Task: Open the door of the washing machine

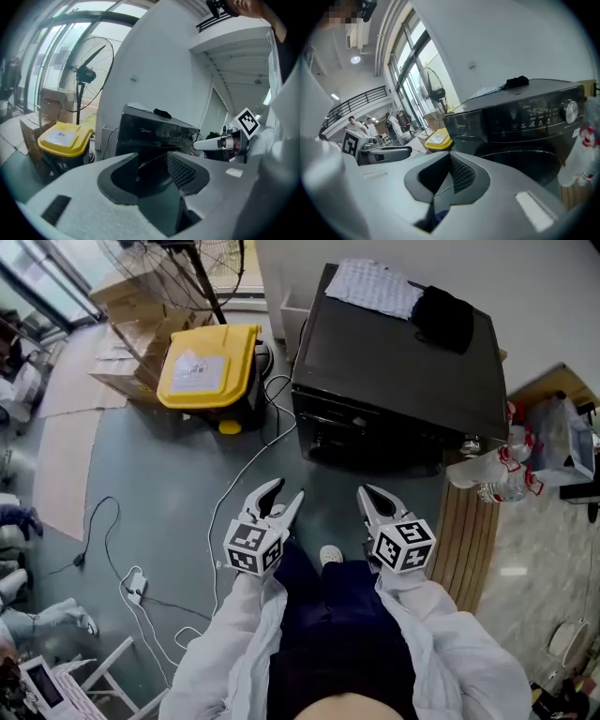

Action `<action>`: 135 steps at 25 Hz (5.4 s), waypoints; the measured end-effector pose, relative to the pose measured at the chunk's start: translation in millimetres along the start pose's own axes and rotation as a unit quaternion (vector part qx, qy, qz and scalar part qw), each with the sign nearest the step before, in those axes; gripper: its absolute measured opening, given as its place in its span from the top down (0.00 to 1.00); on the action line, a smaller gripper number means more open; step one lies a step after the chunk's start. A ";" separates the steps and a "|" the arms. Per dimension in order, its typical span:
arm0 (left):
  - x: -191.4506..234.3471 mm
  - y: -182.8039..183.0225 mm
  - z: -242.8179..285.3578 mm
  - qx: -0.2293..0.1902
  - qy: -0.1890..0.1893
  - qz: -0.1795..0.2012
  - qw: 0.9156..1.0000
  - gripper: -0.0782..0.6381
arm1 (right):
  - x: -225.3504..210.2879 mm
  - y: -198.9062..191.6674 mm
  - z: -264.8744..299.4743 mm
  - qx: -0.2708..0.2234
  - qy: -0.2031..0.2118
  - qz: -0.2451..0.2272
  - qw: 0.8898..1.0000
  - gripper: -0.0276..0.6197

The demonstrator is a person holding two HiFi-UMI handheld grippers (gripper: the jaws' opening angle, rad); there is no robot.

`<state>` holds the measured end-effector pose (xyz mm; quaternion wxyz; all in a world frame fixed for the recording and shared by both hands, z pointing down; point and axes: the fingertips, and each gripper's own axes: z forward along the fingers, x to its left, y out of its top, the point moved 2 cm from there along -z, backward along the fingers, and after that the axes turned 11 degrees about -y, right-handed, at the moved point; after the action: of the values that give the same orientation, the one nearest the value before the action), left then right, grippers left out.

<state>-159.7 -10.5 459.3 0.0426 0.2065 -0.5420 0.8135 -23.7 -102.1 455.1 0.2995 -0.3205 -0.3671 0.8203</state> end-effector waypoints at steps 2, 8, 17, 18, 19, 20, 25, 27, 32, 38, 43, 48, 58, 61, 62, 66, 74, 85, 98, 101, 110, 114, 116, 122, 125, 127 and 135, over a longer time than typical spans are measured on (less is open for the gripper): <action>16.5 6.6 12.7 0.020 -0.029 0.011 0.999 0.64 | -1.9 5.2 9.0 -0.006 -0.028 0.018 0.999 0.95; 65.9 18.3 53.8 0.089 -0.110 0.057 0.988 0.64 | -1.1 17.8 39.6 -0.021 -0.104 0.056 0.993 0.95; 113.1 -24.4 119.8 0.184 -0.209 0.133 0.951 0.64 | -7.0 -4.1 69.1 -0.024 -0.217 0.134 0.967 0.94; 115.5 -31.3 127.3 0.190 -0.219 0.141 0.947 0.64 | -8.7 -7.9 72.5 -0.024 -0.225 0.140 0.964 0.95; 117.7 -39.4 134.5 0.196 -0.228 0.149 0.942 0.64 | -10.0 -12.3 75.5 -0.023 -0.233 0.146 0.961 0.95; 120.0 -48.9 141.6 0.202 -0.237 0.155 0.938 0.64 | -11.0 -17.0 78.3 -0.023 -0.240 0.152 0.958 0.95; 133.2 -99.3 177.0 0.240 -0.261 0.177 0.918 0.64 | -14.5 -37.1 89.8 -0.024 -0.271 0.179 0.946 0.95; 137.0 -117.9 193.1 0.256 -0.266 0.191 0.910 0.65 | -17.1 -44.0 93.4 -0.023 -0.280 0.186 0.941 0.95; 139.9 -148.7 223.6 0.287 -0.273 0.225 0.890 0.73 | -21.6 -60.0 89.8 -0.016 -0.301 0.203 0.932 0.95; 139.7 -149.8 229.0 0.290 -0.286 0.248 0.879 0.79 | -21.2 -76.0 77.0 -0.007 -0.310 0.217 0.926 0.95; 135.9 -152.6 225.3 0.291 -0.281 0.262 0.876 0.79 | -15.0 -85.9 71.8 -0.005 -0.315 0.227 0.921 0.94; 126.8 -161.6 214.0 0.295 -0.283 0.259 0.875 0.79 | -7.0 -92.5 68.2 -0.002 -0.314 0.230 0.921 0.95; 74.0 -205.5 165.2 0.298 -0.284 0.262 0.873 0.80 | -10.1 -119.6 29.6 -0.012 -0.310 0.235 0.921 0.95; 54.7 -219.0 153.4 0.300 -0.273 0.254 0.878 0.81 | -9.9 -139.1 9.2 -0.009 -0.303 0.238 0.923 0.95; 49.1 -223.6 149.6 0.301 -0.269 0.250 0.880 0.81 | -9.7 -144.8 2.0 -0.009 -0.300 0.238 0.924 0.95; 25.6 -239.7 135.8 0.304 -0.254 0.240 0.886 0.81 | -12.6 -164.4 -31.6 -0.011 -0.291 0.235 0.927 0.95; -32.4 -275.3 118.1 0.303 -0.224 0.215 0.901 0.81 | -36.8 -203.8 -107.0 -0.004 -0.276 0.216 0.937 0.94; -110.4 -309.8 105.3 0.297 -0.195 0.171 0.919 0.80 | -73.5 -243.1 -188.3 -0.016 -0.269 0.227 0.936 0.95; -211.3 -348.4 118.4 0.325 -0.245 0.138 0.903 0.77 | -116.7 -300.1 -268.3 -0.028 -0.317 0.279 0.906 0.94; -238.5 -359.3 124.6 0.332 -0.259 0.124 0.898 0.76 | -122.6 -312.8 -286.6 -0.034 -0.333 0.295 0.895 0.95; -324.9 -384.6 160.6 0.326 -0.280 0.114 0.896 0.76 | -140.8 -344.4 -346.4 -0.054 -0.387 0.337 0.857 0.95; -360.5 -391.0 182.1 0.326 -0.301 0.119 0.888 0.76 | -146.5 -360.7 -375.8 -0.062 -0.419 0.356 0.833 0.95; -375.4 -393.1 191.4 0.327 -0.314 0.119 0.883 0.76 | -145.5 -367.8 -387.7 -0.065 -0.433 0.367 0.821 0.95; -402.8 -387.1 212.7 0.324 -0.337 0.105 0.878 0.78 | -147.8 -371.4 -410.7 -0.094 -0.447 0.378 0.805 0.94; -396.4 -369.2 201.3 0.326 -0.343 0.092 0.876 0.73 | -146.4 -361.8 -415.2 -0.102 -0.445 0.369 0.810 0.94; -387.3 -351.9 176.6 0.327 -0.342 0.081 0.877 0.71 | -139.3 -350.4 -418.3 -0.098 -0.439 0.357 0.818 0.95; -288.1 -179.3 89.8 0.220 -0.253 0.106 0.936 0.72 | -120.6 -223.4 -359.6 -0.137 -0.336 0.266 0.893 0.94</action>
<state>181.3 26.6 533.6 -0.2291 0.3515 -0.3607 0.8330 375.9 80.9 480.5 -0.1179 -0.1491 -0.4560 0.8694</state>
